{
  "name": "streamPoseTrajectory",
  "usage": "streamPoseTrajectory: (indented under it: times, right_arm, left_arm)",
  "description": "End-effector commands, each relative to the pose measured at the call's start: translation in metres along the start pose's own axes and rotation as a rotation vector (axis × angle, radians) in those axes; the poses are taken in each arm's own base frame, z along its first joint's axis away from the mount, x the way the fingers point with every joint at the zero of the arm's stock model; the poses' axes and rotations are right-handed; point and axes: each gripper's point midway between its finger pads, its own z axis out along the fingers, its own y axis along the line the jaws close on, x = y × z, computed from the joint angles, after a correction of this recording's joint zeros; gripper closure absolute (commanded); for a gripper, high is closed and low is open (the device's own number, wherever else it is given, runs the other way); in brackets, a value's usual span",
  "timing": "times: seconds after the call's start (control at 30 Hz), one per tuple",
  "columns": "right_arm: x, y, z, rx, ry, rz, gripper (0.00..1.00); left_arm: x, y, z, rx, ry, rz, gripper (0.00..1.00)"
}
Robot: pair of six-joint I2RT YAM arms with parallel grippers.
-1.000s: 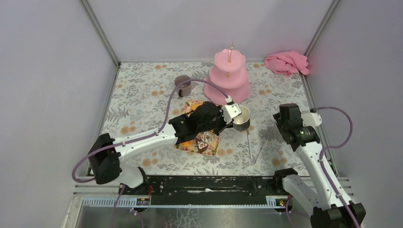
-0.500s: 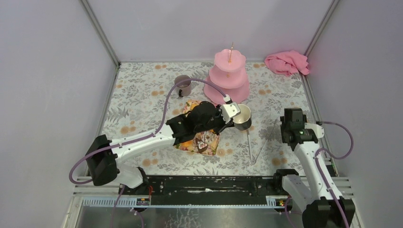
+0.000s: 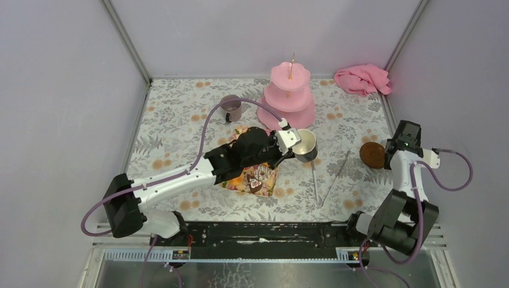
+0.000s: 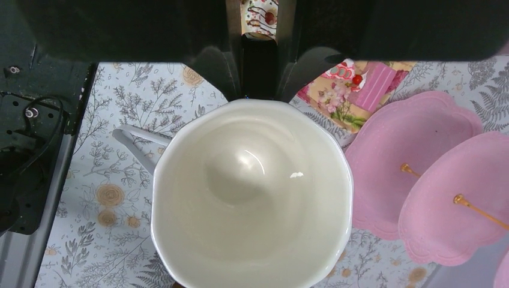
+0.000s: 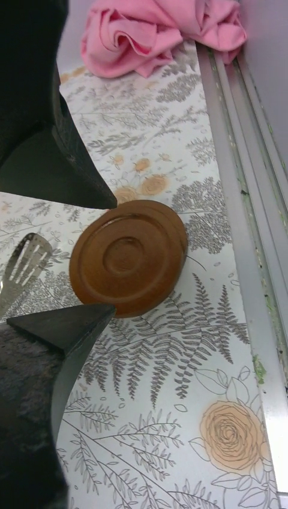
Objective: Serve the afternoon tea
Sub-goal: Move the coaster to the center of the board.
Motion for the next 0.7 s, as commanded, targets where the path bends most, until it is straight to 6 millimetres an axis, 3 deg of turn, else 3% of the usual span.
streamPoseTrajectory:
  times: [0.0,0.2,0.67]
  right_arm:
    - [-0.015,0.024,0.01,-0.029,0.004,-0.001,0.34]
    - [-0.02,0.015,0.034,0.036,0.048,0.018,0.34]
    - [0.003,0.011,0.071,0.116,0.202,-0.018,0.34]
  left_arm:
    - [-0.053,0.007,-0.013,-0.028,-0.185,0.023,1.0]
    - [-0.049,0.01,-0.013,-0.041,-0.178,0.027,1.0]
    - [-0.042,0.02,-0.009,-0.059,-0.175,0.024,1.0]
